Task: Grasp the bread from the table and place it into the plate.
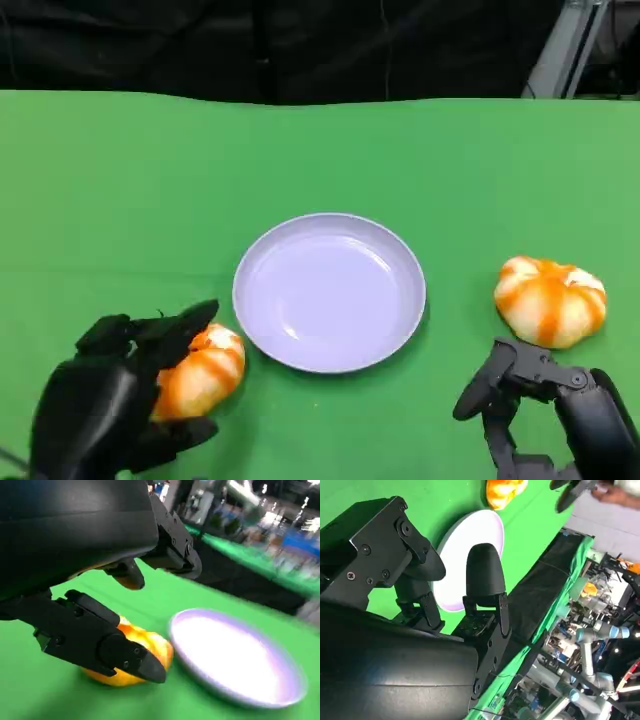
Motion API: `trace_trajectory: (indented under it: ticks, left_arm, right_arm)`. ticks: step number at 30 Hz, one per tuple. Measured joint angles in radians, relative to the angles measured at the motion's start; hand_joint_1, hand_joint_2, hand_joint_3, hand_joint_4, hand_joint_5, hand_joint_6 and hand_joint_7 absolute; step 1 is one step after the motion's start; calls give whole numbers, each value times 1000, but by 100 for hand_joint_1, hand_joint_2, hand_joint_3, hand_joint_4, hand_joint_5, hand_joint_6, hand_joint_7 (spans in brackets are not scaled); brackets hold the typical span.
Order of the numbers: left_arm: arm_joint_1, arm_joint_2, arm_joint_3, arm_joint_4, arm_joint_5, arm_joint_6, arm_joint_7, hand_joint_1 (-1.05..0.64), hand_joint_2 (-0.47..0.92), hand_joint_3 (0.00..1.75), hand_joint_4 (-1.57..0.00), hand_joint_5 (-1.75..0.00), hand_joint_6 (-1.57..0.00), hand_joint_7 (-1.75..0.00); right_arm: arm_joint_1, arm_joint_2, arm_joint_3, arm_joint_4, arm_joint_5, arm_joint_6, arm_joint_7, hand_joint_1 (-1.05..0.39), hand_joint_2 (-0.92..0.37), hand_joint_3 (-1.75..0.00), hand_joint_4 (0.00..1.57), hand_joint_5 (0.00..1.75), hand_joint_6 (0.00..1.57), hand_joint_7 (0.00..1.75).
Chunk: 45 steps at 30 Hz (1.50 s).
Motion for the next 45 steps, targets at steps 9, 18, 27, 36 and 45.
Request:
trace_trajectory:
  ticks: [9,18,27,36,45]
  left_arm:
    - [-94,69,-156,-34,194,234,-76,-61,86,0,-38,-41,-43,0]
    - [-193,89,-292,92,264,388,-148,-62,91,1,-42,-26,-42,0]
    - [-320,89,-375,310,238,482,-155,-55,92,3,-53,-21,-47,-2]
    - [-306,113,-346,424,55,296,208,-20,91,38,-76,-173,-82,-126]
    - [-201,169,-310,318,15,241,351,-25,92,12,-79,-175,-84,-113]
  right_arm:
    - [1,0,3,-1,-3,0,-9,10,-30,-146,85,160,81,133]
    - [3,1,9,-7,-2,10,-11,10,-31,-144,84,162,80,134]
    - [3,0,10,-10,8,9,-11,10,-31,-145,84,166,80,135]
    - [4,-1,10,-10,17,10,-8,10,-32,-142,83,169,79,135]
    - [10,-1,10,-16,17,15,-7,10,-34,-140,83,165,81,133]
